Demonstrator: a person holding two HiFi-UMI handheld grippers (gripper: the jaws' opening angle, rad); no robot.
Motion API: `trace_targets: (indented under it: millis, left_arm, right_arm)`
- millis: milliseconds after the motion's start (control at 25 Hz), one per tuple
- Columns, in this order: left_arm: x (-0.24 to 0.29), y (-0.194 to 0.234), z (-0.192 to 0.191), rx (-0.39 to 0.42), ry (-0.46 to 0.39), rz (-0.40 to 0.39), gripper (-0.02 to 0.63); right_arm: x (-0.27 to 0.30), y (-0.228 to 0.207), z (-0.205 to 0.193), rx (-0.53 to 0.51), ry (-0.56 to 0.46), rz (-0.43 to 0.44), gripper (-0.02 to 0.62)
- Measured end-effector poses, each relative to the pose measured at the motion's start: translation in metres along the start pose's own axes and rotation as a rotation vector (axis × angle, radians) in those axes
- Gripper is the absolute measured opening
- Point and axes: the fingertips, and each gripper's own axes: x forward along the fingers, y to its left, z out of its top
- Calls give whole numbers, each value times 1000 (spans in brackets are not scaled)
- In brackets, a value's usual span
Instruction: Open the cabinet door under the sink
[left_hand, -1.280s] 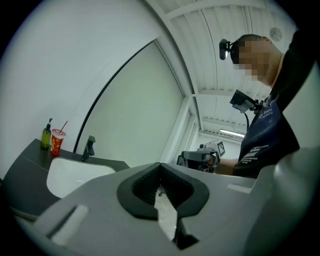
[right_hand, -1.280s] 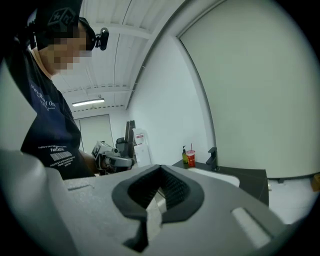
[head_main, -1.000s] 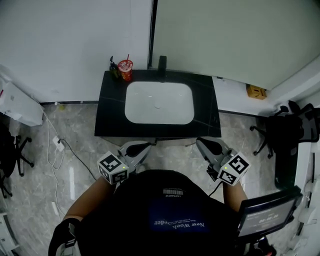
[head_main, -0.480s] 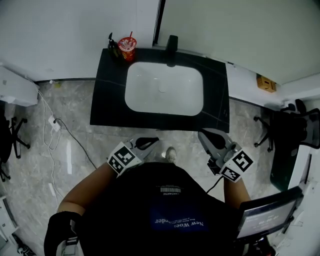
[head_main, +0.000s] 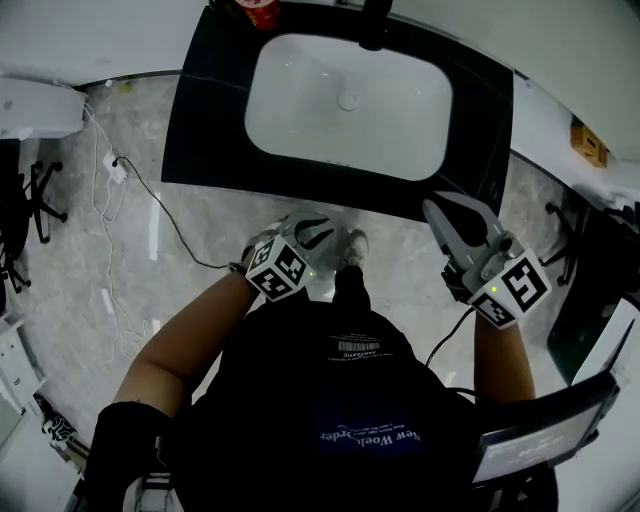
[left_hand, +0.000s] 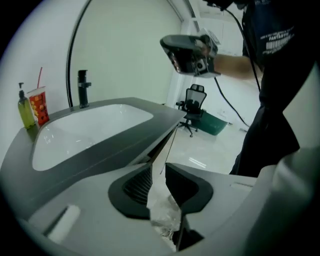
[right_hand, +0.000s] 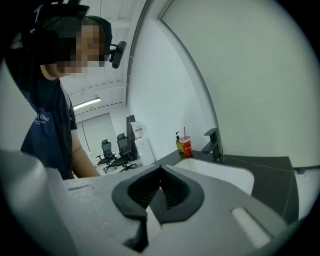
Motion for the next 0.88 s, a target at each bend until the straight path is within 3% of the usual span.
trace_targets:
  millis: [160,480,880]
  left_arm:
    - [35,6,-28,74,94,53,132]
    - [86,20,-53,239,201,137,248]
    - [110,31,-65,365,255,218,273]
  right_arm:
    - [0,-7,-14,4,-4,6,-2]
    - [-3,-5,-49,72,20,16,-1]
    - [-9,-11,-67,109,17,-19,-1]
